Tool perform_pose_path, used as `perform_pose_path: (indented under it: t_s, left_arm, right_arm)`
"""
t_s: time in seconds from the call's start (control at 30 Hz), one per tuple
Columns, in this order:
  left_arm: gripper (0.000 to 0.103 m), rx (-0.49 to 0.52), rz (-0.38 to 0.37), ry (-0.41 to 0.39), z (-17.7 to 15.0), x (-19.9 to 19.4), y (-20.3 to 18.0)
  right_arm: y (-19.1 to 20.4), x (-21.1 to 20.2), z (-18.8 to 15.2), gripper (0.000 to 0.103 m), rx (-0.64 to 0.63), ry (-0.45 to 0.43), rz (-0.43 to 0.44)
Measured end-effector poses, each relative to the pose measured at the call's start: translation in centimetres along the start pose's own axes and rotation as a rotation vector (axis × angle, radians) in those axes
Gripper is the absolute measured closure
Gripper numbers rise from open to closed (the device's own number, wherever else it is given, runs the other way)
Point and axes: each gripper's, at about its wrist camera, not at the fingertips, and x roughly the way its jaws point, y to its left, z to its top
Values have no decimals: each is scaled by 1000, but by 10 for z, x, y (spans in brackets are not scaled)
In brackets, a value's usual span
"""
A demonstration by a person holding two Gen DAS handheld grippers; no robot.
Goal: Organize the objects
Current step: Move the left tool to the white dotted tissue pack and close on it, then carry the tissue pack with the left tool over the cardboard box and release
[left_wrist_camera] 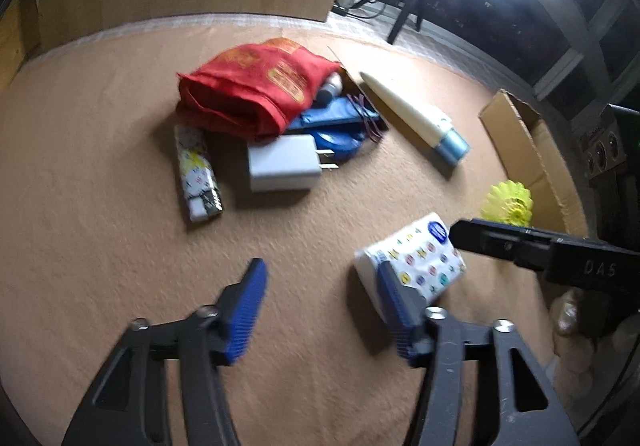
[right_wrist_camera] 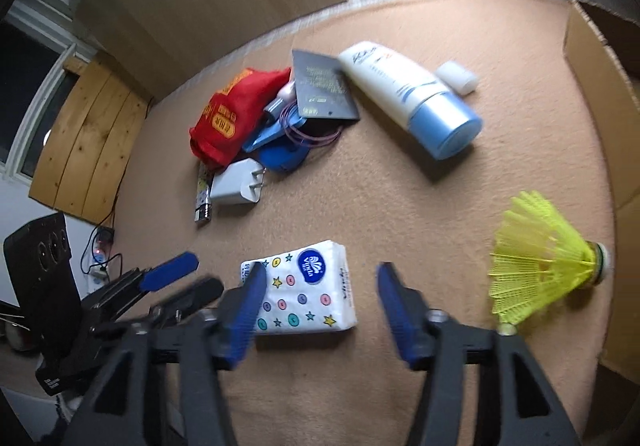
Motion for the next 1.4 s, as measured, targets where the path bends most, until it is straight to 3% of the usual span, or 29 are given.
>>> perform_pose_path:
  t_s: [0.07,0.43,0.57,0.67,0.83,1.1,1.4]
  left_arm:
    - [29,11,-29,11,-4,2,-4]
    - [30,3,-119,67,-11,24,-26]
    - [44,-2,-132,73,-12,26,-28]
    - [52,-2,-155,77,-15,28,-31]
    - [54,2,-158,74,-15,31,-37]
    - [54,36,-184,41,-9,16,-67]
    - [54,180,-253,-27,19,0,-160]
  right_arm:
    - [1,2,-1,46,-8,10,1]
    - [2,21,-5,46,-30,85,10]
    - [3,26,-6,47,-32,103,25]
    - [4,29,-7,54,-41,111,39]
    - [1,27,-10,58,-48,104,33]
    - [-14,-12,-19,59,-50,17,22]
    - [-67,-88,-38,59,7,-145,-20]
